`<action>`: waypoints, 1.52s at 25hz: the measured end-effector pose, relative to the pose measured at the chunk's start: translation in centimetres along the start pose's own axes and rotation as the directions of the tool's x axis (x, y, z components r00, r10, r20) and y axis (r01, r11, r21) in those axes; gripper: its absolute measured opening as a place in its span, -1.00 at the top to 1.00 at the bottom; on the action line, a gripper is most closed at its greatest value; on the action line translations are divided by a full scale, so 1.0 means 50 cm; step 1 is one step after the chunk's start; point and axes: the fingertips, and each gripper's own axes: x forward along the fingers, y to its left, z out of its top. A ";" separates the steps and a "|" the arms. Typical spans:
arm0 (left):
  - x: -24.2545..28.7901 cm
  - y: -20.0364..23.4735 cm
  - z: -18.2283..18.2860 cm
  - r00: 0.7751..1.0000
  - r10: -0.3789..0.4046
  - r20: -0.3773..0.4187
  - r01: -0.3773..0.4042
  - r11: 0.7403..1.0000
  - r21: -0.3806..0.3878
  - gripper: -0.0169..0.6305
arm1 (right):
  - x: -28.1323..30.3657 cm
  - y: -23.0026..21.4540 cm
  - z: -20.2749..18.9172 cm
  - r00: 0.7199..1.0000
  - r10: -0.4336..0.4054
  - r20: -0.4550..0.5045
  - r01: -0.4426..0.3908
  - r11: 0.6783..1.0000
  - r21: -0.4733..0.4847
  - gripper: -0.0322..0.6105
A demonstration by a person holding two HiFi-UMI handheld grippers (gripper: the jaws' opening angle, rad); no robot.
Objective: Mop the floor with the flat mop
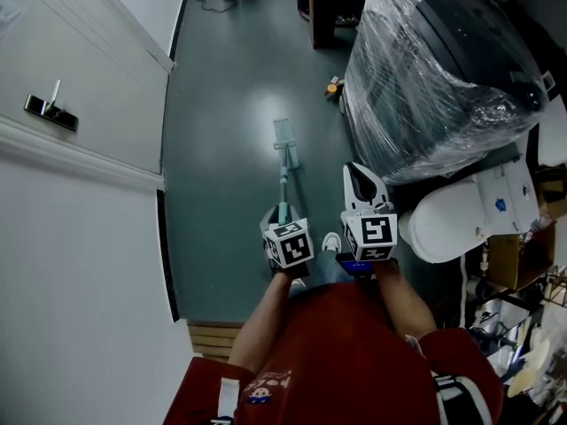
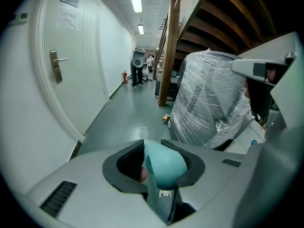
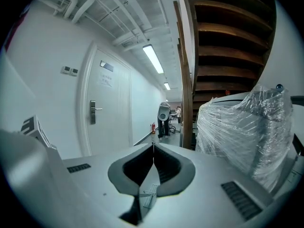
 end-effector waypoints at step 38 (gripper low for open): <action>0.365 0.010 0.493 0.998 0.031 0.048 -0.028 0.998 -0.052 0.57 | 0.540 -0.180 0.162 0.997 0.073 0.023 -0.072 0.997 -0.035 0.84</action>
